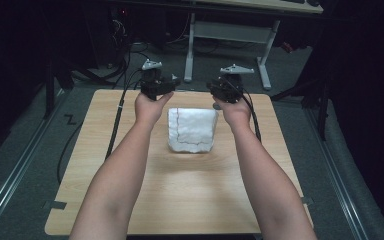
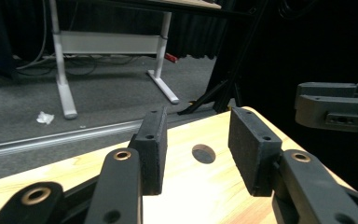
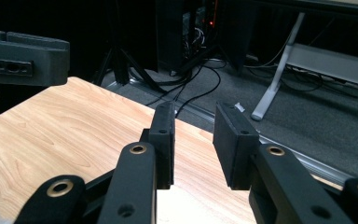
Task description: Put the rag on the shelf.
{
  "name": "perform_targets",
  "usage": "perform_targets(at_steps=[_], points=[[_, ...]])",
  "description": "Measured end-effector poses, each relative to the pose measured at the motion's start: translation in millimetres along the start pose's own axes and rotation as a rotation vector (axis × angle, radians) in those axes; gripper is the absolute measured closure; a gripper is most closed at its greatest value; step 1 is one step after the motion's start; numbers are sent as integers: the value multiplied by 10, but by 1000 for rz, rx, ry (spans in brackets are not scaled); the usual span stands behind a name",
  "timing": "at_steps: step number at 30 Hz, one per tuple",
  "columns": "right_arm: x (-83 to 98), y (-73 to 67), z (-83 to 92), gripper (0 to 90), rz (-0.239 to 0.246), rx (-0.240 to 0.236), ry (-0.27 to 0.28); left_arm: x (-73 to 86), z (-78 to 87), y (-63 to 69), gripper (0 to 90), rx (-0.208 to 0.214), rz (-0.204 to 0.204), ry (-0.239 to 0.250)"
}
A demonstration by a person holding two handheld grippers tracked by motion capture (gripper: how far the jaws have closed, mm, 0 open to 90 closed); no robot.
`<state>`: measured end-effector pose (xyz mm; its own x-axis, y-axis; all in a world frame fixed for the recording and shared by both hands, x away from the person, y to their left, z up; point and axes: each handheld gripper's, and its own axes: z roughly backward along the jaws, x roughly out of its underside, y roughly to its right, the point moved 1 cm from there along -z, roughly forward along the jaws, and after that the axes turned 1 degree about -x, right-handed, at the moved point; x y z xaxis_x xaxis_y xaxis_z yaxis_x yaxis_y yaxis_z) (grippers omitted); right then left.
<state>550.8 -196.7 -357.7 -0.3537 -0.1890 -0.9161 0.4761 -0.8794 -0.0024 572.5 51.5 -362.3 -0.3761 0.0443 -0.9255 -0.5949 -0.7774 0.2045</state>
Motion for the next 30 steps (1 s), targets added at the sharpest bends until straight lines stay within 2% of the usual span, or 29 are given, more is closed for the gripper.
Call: perform_targets(at_steps=[2,8,14,19,26,30], points=[[-7,-22,12,690,4,-6,0,11,15,4,575,3,0,-3],[-12,-70,32,676,6,-13,-5,19,52,38,579,-13,-34,-9],[-17,-95,36,672,8,-9,-8,13,83,42,594,-41,-44,-17],[-10,-100,77,659,2,-21,-9,13,156,87,596,-18,-50,8],[50,-113,194,619,-1,-27,4,47,267,177,594,-29,-100,9],[82,-122,277,617,-8,-34,17,71,315,219,589,-23,-108,17]])
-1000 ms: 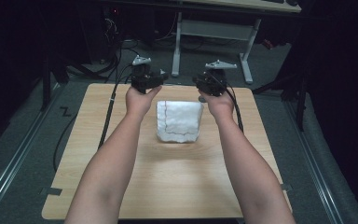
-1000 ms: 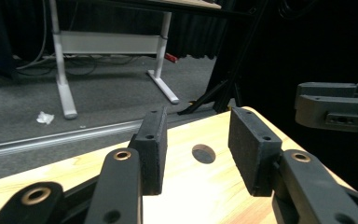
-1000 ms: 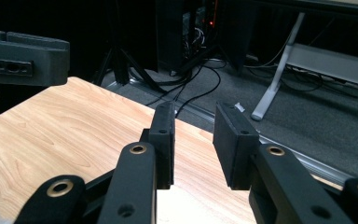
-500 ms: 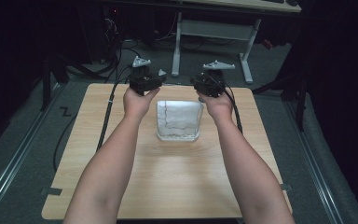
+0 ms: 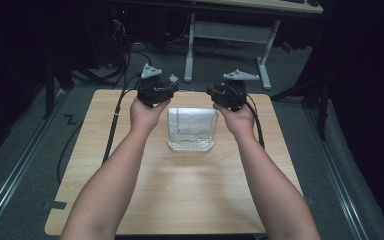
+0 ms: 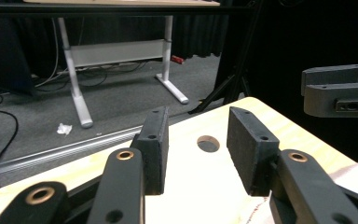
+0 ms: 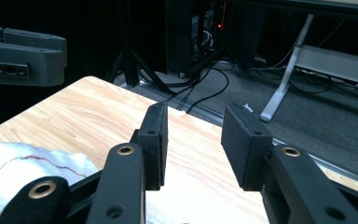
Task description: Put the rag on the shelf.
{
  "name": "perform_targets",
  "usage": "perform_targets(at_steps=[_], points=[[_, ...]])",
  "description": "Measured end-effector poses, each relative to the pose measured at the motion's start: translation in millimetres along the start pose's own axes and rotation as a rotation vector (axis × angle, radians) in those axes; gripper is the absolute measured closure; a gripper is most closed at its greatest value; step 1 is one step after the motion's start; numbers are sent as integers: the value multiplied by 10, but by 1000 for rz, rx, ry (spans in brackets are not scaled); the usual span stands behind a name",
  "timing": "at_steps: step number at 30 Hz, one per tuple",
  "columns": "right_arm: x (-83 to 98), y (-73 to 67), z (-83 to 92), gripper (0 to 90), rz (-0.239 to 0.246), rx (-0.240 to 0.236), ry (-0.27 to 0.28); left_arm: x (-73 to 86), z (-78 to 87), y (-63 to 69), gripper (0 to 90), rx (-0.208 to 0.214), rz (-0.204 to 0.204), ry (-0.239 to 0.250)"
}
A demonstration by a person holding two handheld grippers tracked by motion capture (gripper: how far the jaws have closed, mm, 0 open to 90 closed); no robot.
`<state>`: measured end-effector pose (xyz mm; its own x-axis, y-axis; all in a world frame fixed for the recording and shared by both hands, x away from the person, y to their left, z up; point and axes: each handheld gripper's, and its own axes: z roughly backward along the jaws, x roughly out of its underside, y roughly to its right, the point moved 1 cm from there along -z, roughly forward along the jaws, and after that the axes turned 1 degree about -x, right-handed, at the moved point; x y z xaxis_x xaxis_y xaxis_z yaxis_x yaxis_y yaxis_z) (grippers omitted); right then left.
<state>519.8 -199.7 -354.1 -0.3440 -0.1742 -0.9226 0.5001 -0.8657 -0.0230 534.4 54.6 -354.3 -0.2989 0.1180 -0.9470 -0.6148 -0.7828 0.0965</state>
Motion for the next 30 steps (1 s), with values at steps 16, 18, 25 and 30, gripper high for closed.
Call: perform_targets(at_steps=[16,18,25,30], points=[[354,-222,475,491,88,-4,51,380,657,200,552,-4,-81,16],[439,-259,588,484,97,-17,60,533,794,226,545,27,-49,22],[946,-341,958,469,95,-20,37,1380,1257,325,536,36,-38,-44],[1503,-444,1083,470,105,12,-40,1981,1424,349,518,47,-38,-178]])
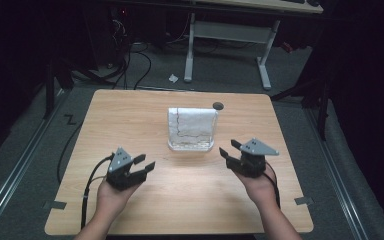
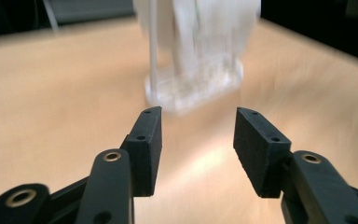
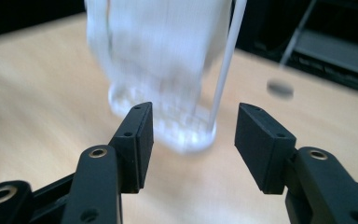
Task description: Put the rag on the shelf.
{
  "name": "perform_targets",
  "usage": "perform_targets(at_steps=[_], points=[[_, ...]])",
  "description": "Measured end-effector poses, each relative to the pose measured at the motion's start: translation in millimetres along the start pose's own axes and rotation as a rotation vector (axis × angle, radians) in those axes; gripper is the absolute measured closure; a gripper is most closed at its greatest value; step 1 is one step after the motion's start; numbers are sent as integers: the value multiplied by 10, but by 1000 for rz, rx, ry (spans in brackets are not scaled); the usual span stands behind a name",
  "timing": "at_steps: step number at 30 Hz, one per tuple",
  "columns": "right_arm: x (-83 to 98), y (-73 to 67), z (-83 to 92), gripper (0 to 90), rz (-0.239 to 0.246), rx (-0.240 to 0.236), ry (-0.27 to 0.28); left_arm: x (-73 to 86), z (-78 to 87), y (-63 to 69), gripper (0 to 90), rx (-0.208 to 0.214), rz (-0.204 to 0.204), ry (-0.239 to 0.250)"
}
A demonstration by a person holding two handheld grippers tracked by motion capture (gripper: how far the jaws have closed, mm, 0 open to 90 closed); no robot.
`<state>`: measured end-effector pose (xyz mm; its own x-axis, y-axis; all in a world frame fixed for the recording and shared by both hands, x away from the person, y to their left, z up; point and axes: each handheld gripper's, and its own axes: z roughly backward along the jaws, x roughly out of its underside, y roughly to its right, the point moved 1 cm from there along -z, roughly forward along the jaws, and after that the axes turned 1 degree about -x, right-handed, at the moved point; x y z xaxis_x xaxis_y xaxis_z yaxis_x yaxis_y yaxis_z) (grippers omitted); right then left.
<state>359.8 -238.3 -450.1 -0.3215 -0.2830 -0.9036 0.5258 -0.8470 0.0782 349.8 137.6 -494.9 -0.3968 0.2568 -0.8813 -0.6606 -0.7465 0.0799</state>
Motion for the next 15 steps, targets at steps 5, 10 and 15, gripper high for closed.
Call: perform_targets(at_steps=[5,10,15], points=[[662,-160,59,530,-44,20,-32,471,24,109,535,30,69,-157],[785,-112,-36,483,-83,-25,-116,431,-29,109,514,34,47,-126],[809,-124,-81,479,-61,-35,-144,445,-56,74,453,25,79,-105]])
